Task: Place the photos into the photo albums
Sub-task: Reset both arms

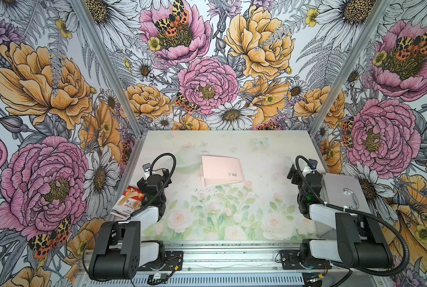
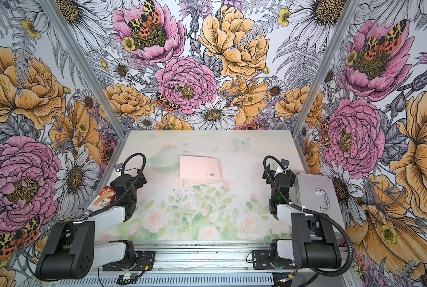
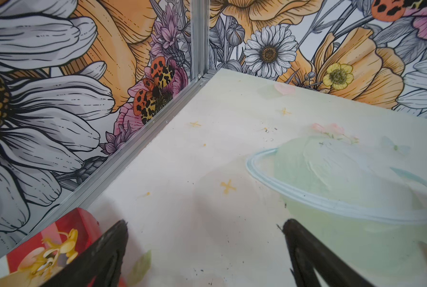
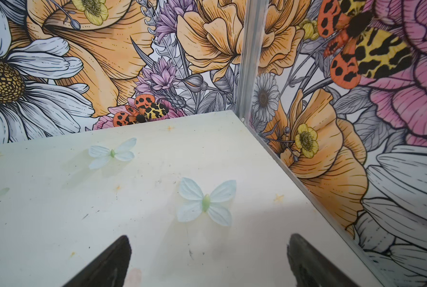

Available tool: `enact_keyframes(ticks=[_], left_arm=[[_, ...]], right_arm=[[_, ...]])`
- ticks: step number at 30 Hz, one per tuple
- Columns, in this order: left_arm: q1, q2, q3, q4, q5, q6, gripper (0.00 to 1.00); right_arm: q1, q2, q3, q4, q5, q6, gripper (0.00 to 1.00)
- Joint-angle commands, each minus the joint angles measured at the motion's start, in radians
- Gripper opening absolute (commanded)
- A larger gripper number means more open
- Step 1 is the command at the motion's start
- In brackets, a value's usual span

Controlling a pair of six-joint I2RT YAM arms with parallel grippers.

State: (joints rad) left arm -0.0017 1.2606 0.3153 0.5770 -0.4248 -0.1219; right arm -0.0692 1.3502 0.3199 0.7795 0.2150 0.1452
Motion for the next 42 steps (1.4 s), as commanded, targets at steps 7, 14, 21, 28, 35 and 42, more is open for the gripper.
enact_keyframes(ticks=[7, 14, 21, 28, 35, 42], left_arm=[[0.02, 0.198, -0.055, 0.498, 0.15, 0.052, 0.99], [-0.008, 0.272, -0.005, 0.464, 0.227, 0.114, 0.99], [-0.02, 0.278, 0.059, 0.353, 0.188, 0.118, 0.99], [-0.021, 0.283, 0.057, 0.364, 0.19, 0.118, 0.99], [-0.02, 0.283, 0.057, 0.364, 0.189, 0.118, 0.99], [-0.02, 0.283, 0.057, 0.364, 0.19, 0.117, 0.99]], right_arm=[[-0.006, 0.113, -0.015, 0.176, -0.116, 0.008, 1.0], [-0.003, 0.176, 0.051, 0.112, -0.188, -0.021, 1.0], [0.017, 0.181, 0.059, 0.103, -0.157, -0.036, 1.0], [0.024, 0.181, 0.064, 0.095, -0.143, -0.041, 1.0], [0.029, 0.183, 0.07, 0.084, -0.141, -0.047, 0.99], [0.035, 0.182, 0.071, 0.08, -0.134, -0.053, 1.0]])
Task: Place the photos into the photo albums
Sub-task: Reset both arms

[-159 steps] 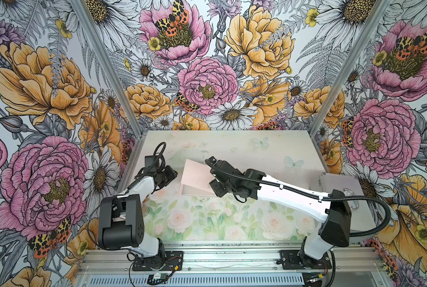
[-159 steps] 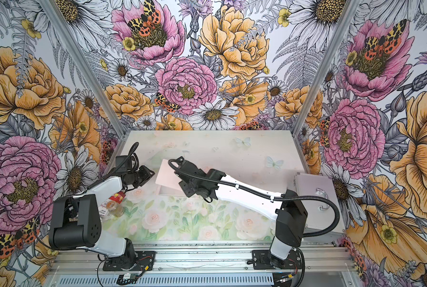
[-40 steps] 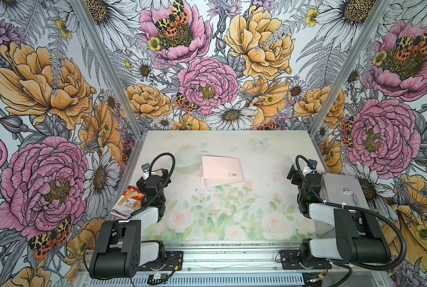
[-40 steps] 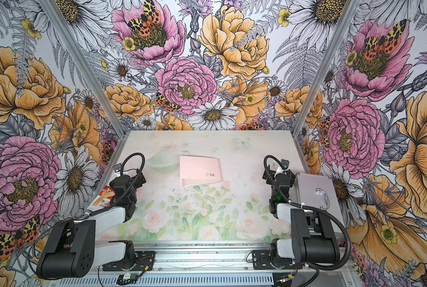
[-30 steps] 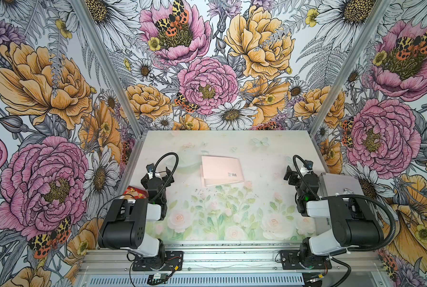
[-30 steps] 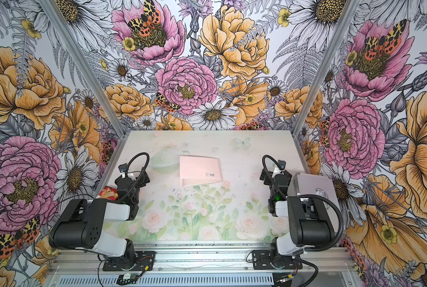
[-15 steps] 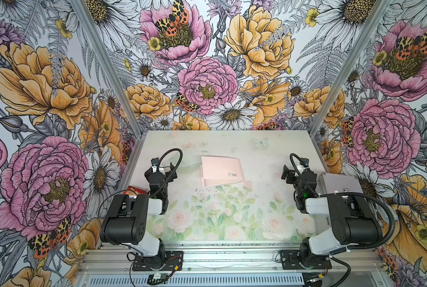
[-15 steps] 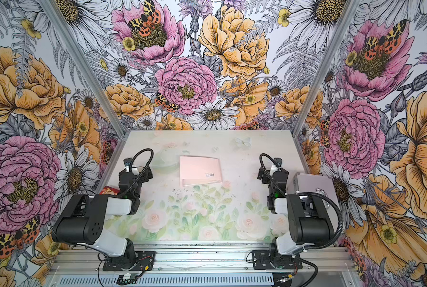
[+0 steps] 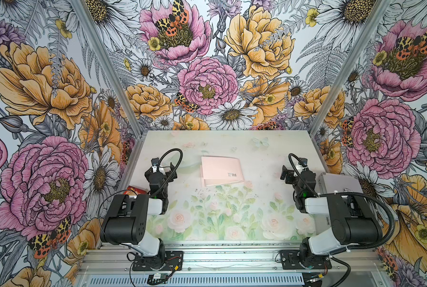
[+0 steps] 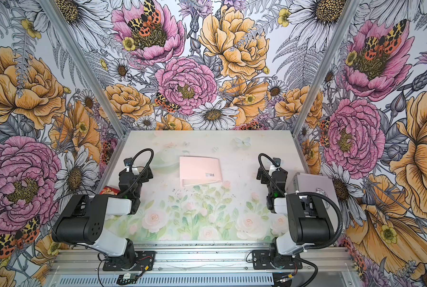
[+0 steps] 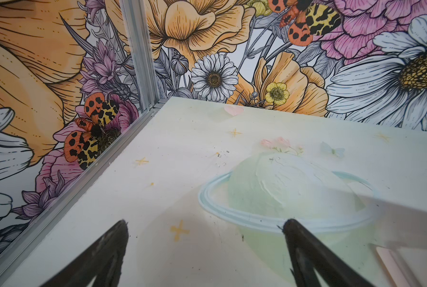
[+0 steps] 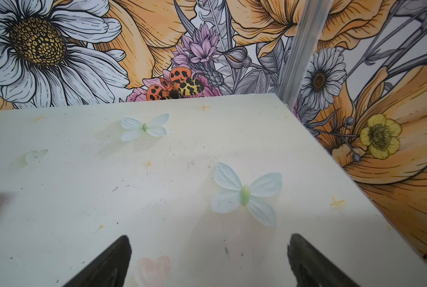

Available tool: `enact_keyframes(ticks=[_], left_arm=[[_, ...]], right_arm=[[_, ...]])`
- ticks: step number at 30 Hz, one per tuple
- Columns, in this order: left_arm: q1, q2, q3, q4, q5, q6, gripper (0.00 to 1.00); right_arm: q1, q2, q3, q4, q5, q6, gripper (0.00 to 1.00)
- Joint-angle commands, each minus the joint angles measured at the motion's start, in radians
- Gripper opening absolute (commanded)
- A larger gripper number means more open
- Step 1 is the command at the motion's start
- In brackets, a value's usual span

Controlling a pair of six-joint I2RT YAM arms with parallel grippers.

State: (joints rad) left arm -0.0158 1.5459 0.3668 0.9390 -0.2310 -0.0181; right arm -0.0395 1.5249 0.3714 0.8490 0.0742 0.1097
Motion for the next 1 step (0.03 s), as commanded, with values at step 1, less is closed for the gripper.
enact_keyframes(ticks=[1], left_arm=[[-0.006, -0.003, 0.006, 0.002, -0.004, 0.014, 0.99]], right_arm=[[0.004, 0.006, 0.021, 0.01, 0.007, -0.018, 1.0]])
